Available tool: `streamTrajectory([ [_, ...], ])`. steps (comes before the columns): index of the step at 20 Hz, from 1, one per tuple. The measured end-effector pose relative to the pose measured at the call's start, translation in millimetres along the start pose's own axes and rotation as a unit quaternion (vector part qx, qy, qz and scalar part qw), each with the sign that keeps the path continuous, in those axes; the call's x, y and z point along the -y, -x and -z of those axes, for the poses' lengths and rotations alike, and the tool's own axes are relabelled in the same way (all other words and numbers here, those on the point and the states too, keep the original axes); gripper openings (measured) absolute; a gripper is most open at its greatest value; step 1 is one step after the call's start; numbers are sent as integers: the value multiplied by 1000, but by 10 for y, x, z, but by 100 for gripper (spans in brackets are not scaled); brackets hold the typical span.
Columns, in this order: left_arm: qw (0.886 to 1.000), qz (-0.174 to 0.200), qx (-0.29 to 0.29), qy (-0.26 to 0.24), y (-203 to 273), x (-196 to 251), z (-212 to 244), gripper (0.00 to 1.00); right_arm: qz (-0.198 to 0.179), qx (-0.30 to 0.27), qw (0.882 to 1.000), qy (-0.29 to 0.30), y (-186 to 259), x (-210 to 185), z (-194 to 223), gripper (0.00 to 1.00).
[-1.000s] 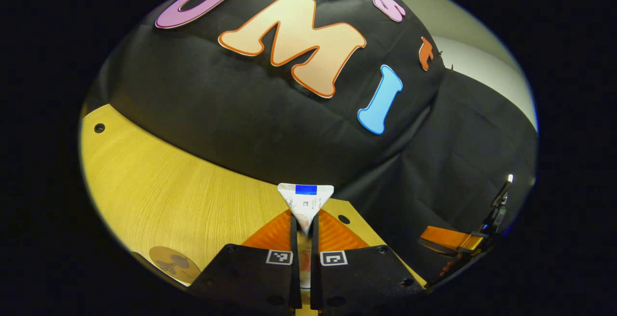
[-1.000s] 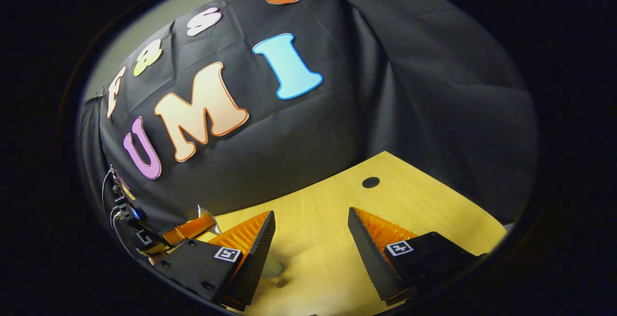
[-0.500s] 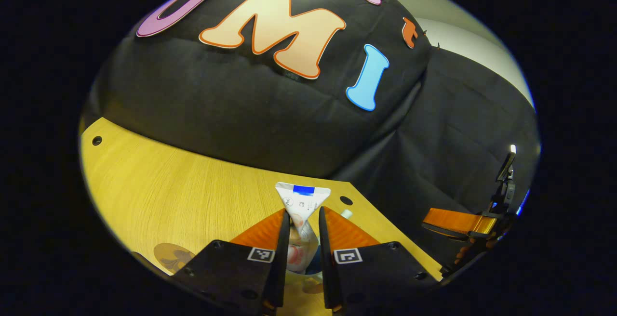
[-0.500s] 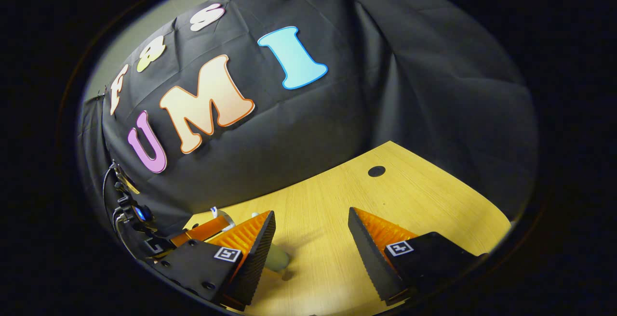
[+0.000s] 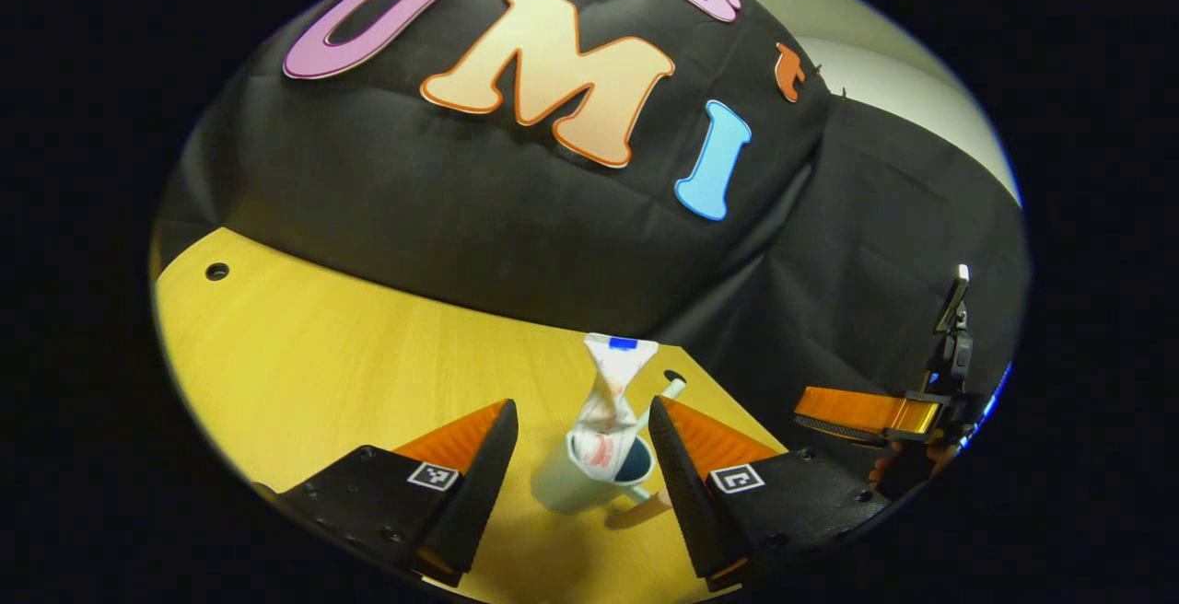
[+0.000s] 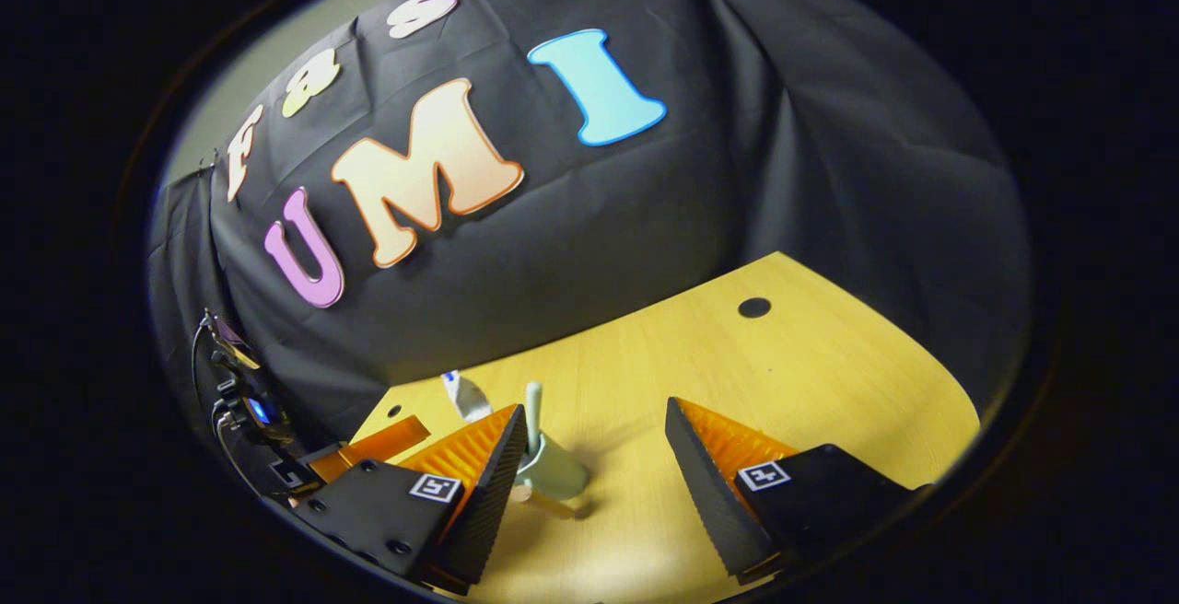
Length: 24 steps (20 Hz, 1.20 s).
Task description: Put the toothbrush and toothpaste on the desktop into the cup, then pick up the cup and place it on the coaster on the desktop.
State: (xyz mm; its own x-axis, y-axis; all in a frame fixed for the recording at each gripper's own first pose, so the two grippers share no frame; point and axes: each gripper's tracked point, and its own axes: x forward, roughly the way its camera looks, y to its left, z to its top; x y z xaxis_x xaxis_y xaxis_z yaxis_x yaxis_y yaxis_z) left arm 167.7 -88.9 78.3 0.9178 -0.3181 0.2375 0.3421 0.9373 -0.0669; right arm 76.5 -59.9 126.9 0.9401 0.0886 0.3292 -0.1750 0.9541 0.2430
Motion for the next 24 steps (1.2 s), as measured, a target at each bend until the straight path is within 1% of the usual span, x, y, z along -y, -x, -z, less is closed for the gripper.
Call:
streamTrajectory([
  [4, 999, -36, -15, 7, 437, -381, 74, 83, -27, -69, 997, 37, -104, -301, 295, 93],
  [6, 998, -64, -28, 10, 672, -640, 131, 83, -37, -106, 992, 52, -184, -438, 440, 93],
  [7, 996, -78, -32, 10, 785, -762, 144, 83, -40, -125, 990, 62, -231, -490, 505, 85],
  [8, 995, -90, -34, 11, 906, -887, 165, 83, -42, -138, 987, 75, -291, -537, 557, 94],
  [12, 991, -127, -44, 16, 1306, -1253, 240, 83, -49, -163, 977, 128, -465, -724, 627, 95],
  [14, 988, -142, -53, 17, 1467, -1371, 297, 83, -44, -185, 970, 151, -508, -730, 704, 95],
  [15, 987, -149, -54, 17, 1552, -1426, 318, 89, -41, -198, 966, 160, -520, -731, 736, 95],
  [16, 986, -157, -57, 16, 1651, -1482, 359, 91, -38, -209, 962, 169, -531, -715, 777, 96],
  [17, 984, -164, -62, 16, 1727, -1526, 395, 90, -35, -220, 958, 180, -537, -702, 815, 94],
  [18, 983, -172, -66, 15, 1810, -1574, 431, 90, -30, -231, 953, 193, -566, -661, 869, 99],
  [19, 981, -181, -69, 13, 1869, -1612, 454, 92, -26, -241, 949, 203, -582, -643, 906, 98],
  [20, 980, -188, -71, 12, 1907, -1653, 477, 92, -24, -254, 944, 208, -581, -644, 945, 94],
  [21, 978, -195, -73, 12, 1963, -1691, 498, 93, -24, -266, 941, 209, -592, -652, 989, 94],
  [22, 977, -198, -77, 13, 2027, -1704, 530, 93, -23, -278, 937, 211, -611, -666, 996, 98],
  [23, 976, -202, -79, 14, 2066, -1715, 555, 93, -20, -291, 932, 214, -619, -659, 1038, 98],
  [24, 975, -207, -80, 14, 2112, -1760, 578, 93, -13, -306, 926, 219, -619, -626, 1096, 94],
])
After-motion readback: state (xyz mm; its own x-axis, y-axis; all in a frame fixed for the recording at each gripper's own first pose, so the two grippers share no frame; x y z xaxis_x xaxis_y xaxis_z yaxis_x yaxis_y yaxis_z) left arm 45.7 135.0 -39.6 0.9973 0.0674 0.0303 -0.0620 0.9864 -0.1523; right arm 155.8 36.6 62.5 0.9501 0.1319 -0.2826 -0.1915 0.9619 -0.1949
